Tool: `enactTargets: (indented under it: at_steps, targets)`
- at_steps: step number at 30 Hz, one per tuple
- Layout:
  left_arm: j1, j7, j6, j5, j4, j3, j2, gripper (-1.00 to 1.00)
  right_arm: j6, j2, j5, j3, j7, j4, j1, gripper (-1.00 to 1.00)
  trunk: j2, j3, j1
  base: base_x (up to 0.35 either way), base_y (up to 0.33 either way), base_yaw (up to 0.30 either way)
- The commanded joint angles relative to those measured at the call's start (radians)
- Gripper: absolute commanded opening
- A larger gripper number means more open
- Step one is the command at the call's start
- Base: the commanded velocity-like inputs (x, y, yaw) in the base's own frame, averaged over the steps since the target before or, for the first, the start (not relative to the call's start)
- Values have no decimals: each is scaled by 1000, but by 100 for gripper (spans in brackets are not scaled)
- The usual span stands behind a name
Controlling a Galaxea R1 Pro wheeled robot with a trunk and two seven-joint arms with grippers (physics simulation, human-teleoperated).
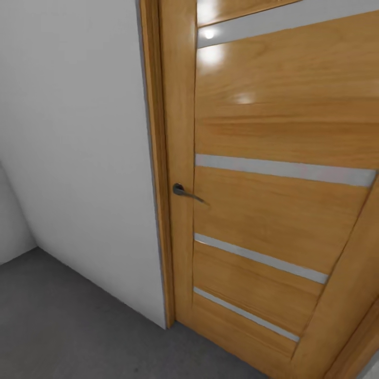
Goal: Move the two storage containers from the living room to the garage. In the garage, place one container on the floor and stack the other container on top of it (either order is fine).
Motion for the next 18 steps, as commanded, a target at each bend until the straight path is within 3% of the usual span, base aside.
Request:
enactTargets:
  at_steps: [1, 18]
  targets:
    - [0, 1, -1, 6, 0, 0, 0, 100, -3, 0, -1, 2, 1, 0, 0, 100, 0, -1, 0, 0, 0, -246]
    - [0, 1, -1, 6, -1, 0, 0, 100, -5, 0, -1, 2, 1, 0, 0, 100, 0, -1, 0, 0, 0, -246]
